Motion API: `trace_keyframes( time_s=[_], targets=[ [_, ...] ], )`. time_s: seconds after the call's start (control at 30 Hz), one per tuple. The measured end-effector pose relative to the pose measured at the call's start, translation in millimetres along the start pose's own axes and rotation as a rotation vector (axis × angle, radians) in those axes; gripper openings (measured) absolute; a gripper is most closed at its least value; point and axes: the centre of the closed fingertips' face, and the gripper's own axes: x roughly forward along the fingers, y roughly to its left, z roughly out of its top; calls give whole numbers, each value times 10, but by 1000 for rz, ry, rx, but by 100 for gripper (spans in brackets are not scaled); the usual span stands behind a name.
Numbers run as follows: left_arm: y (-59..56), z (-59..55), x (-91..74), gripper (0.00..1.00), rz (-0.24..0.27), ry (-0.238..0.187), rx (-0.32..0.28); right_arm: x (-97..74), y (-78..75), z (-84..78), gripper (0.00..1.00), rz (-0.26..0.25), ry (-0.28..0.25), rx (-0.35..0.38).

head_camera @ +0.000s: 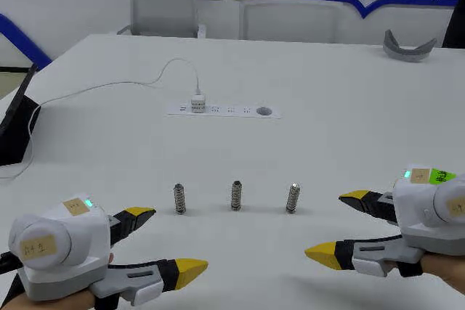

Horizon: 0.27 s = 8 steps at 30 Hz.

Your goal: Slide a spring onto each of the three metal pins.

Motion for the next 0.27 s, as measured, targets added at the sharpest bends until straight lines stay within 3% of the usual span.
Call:
trace_keyframes(
  time_s=[0.27],
  targets=[
    [0,12,1,75,1,-1,1,-4,-10,3,70,-2,-2,2]
  ],
)
